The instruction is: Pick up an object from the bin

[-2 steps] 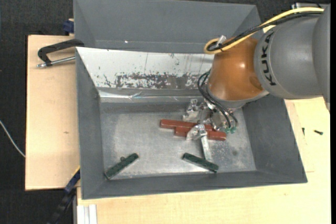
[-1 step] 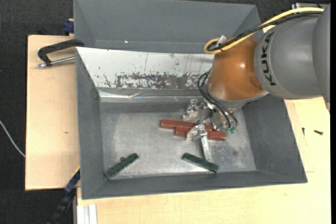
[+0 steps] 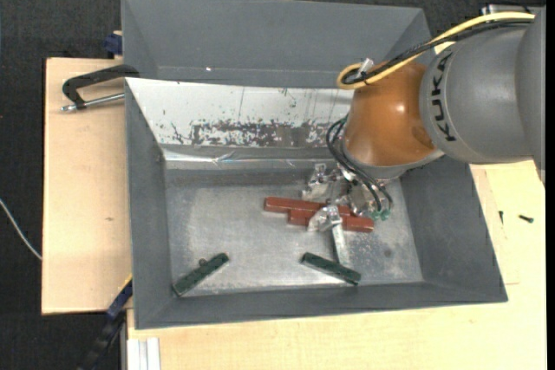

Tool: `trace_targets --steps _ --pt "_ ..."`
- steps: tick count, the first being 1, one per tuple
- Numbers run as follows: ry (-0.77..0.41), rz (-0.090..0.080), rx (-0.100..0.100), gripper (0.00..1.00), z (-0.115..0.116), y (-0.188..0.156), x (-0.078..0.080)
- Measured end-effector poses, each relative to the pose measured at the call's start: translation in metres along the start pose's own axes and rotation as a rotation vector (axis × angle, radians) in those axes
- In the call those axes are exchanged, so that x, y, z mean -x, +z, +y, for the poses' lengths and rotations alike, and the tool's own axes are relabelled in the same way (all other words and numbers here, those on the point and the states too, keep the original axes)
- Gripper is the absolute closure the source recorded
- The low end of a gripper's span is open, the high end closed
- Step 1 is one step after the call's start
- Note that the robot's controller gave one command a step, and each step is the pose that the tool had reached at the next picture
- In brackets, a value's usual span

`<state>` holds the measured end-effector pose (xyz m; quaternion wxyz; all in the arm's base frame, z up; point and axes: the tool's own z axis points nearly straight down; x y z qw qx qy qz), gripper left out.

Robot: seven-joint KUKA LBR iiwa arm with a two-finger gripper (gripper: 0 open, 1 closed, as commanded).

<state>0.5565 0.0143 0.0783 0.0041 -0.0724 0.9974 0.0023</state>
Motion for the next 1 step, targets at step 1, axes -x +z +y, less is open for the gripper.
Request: trace_targets --steps 1 --pt "0.012 -0.001 -0.004 1.0 0.0198 -0.1619 -0.0229"
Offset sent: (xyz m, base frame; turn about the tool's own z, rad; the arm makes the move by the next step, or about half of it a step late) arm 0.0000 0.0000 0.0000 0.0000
